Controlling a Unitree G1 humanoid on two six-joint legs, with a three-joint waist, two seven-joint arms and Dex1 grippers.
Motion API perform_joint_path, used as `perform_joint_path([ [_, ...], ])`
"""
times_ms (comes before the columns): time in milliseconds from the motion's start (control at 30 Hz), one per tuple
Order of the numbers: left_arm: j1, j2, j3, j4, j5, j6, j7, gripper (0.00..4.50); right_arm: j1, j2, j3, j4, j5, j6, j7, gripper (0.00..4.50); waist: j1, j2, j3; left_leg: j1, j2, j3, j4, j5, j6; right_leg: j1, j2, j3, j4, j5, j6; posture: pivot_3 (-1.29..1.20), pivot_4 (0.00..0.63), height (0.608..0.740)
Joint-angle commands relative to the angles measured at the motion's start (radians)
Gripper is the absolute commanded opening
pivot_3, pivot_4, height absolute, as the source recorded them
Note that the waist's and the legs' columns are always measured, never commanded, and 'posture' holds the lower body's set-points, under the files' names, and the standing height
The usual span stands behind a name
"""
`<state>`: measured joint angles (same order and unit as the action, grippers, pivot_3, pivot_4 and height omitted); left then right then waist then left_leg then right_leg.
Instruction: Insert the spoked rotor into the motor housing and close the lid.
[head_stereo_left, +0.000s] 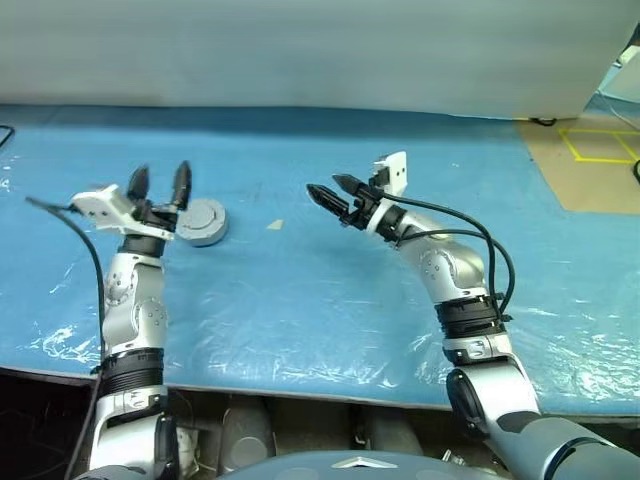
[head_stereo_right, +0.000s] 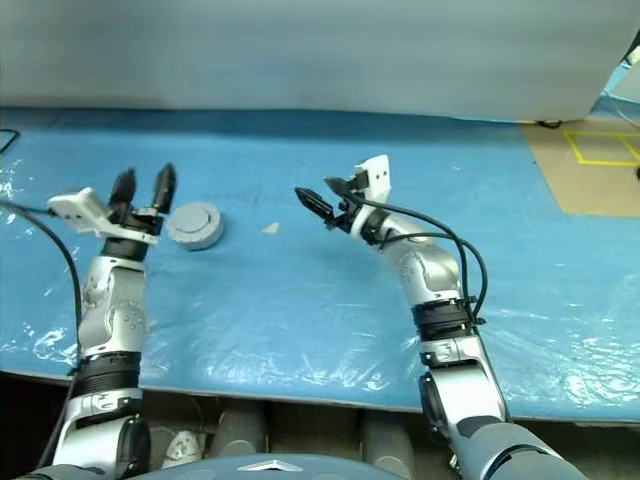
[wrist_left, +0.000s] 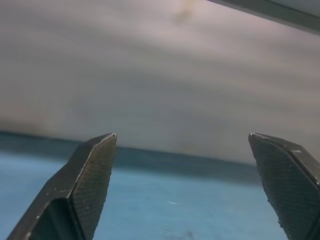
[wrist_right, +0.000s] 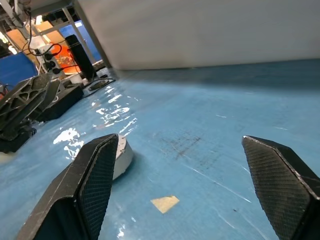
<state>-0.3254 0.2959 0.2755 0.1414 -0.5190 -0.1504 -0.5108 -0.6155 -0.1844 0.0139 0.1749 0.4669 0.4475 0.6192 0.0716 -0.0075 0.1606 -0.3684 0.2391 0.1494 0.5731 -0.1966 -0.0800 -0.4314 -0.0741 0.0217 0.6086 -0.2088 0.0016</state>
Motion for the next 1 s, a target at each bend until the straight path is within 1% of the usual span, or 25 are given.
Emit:
perform_joint_path([
  [33,0.047,0.069,-0.128,-0.089,0.070,0.019,-0.165,4.45,0.009,-0.043,0.029,-0.083,-0.042,-0.063,0.063,4.20,-0.003,0.000,0.000,0.000,0.000,0.000,0.000,0.000,0.000,-0.001,0.000,0.000,0.000,0.000,0.000,0.00,0.150,0.740],
  [100,0.066,0.083,-0.187,-0.127,0.083,0.042,-0.210,4.45,0.015,-0.070,0.038,-0.081,-0.069,-0.085,0.084,4.20,-0.006,0.000,0.000,0.000,0.000,0.001,0.000,0.000,0.000,-0.002,0.000,0.000,0.001,0.000,0.000,0.00,0.150,0.740],
  [200,0.075,0.068,-0.211,-0.148,0.069,0.065,-0.230,4.45,0.035,-0.109,0.070,-0.075,-0.123,-0.140,0.127,4.20,-0.005,0.000,0.000,0.000,0.000,0.001,0.000,0.000,0.000,-0.003,0.001,0.001,0.003,0.000,0.000,0.00,0.150,0.740],
  [233,0.075,0.064,-0.223,-0.147,0.073,0.068,-0.238,4.48,0.046,-0.122,0.080,-0.084,-0.122,-0.137,0.155,4.35,-0.005,0.000,0.000,0.000,0.000,0.001,0.000,0.000,0.000,-0.003,0.001,0.001,0.003,-0.001,-0.002,0.00,0.150,0.740],
  [267,0.070,0.057,-0.240,-0.146,0.081,0.075,-0.245,4.48,0.049,-0.136,0.078,-0.081,-0.118,-0.133,0.175,4.35,-0.004,0.000,0.000,0.000,0.000,0.001,0.000,0.000,0.000,-0.003,0.000,0.002,0.003,-0.001,-0.003,0.00,0.150,0.740],
  [367,0.056,0.038,-0.275,-0.125,0.111,0.067,-0.258,4.48,0.039,-0.149,0.080,-0.035,-0.160,-0.168,0.166,4.35,-0.004,0.000,0.000,0.000,-0.001,0.003,0.001,0.000,0.000,-0.003,0.000,0.003,0.003,-0.002,-0.003,0.00,0.150,0.740],
  [467,0.054,0.032,-0.306,-0.123,0.150,0.069,-0.258,4.48,0.023,-0.168,0.073,0.006,-0.181,-0.202,0.189,4.35,-0.005,0.000,0.000,0.000,-0.001,0.003,0.003,0.000,0.000,-0.003,0.000,0.004,0.005,-0.002,-0.004,0.00,0.150,0.740],
  [600,0.071,0.023,-0.307,-0.139,0.151,0.085,-0.247,4.48,0.007,-0.200,0.055,0.068,-0.186,-0.246,0.237,4.35,-0.005,0.000,0.000,0.001,0.000,0.003,0.003,0.000,0.000,-0.003,0.000,0.005,0.006,-0.002,-0.004,0.00,0.150,0.740],
  [700,0.071,0.035,-0.301,-0.141,0.147,0.095,-0.257,4.48,0.028,-0.267,0.104,0.095,-0.258,-0.337,0.309,4.35,-0.004,0.000,0.000,0.000,0.000,0.003,0.003,0.000,0.000,-0.004,0.000,0.005,0.007,-0.002,-0.004,0.00,0.150,0.740],
  [800,0.059,0.034,-0.292,-0.107,0.145,0.071,-0.276,4.48,0.052,-0.287,0.107,0.115,-0.257,-0.355,0.353,4.35,-0.004,0.000,0.000,0.000,-0.001,0.003,0.003,0.000,0.001,-0.004,0.001,0.005,0.007,-0.002,-0.004,0.00,0.150,0.740],
  [867,0.045,0.036,-0.299,-0.083,0.180,0.063,-0.263,4.48,0.063,-0.318,0.118,0.136,-0.284,-0.390,0.388,4.35,-0.004,0.000,0.000,0.000,-0.001,0.003,0.003,0.000,0.001,-0.004,0.001,0.005,0.007,-0.002,-0.004,0.00,0.150,0.740],
  [933,0.022,0.021,-0.294,-0.071,0.177,0.063,-0.254,4.48,0.058,-0.327,0.120,0.173,-0.300,-0.412,0.401,4.35,-0.004,0.000,0.000,0.000,-0.001,0.003,0.005,0.000,0.001,-0.004,0.001,0.005,0.008,-0.002,-0.004,0.00,0.150,0.740],
  [1000,-0.011,0.014,-0.293,-0.041,0.201,0.049,-0.233,4.48,0.046,-0.317,0.117,0.201,-0.320,-0.435,0.376,4.35,-0.004,0.000,0.000,0.000,-0.001,0.003,0.005,0.000,0.001,-0.004,0.000,0.005,0.008,-0.002,-0.004,0.00,0.150,0.740],
])
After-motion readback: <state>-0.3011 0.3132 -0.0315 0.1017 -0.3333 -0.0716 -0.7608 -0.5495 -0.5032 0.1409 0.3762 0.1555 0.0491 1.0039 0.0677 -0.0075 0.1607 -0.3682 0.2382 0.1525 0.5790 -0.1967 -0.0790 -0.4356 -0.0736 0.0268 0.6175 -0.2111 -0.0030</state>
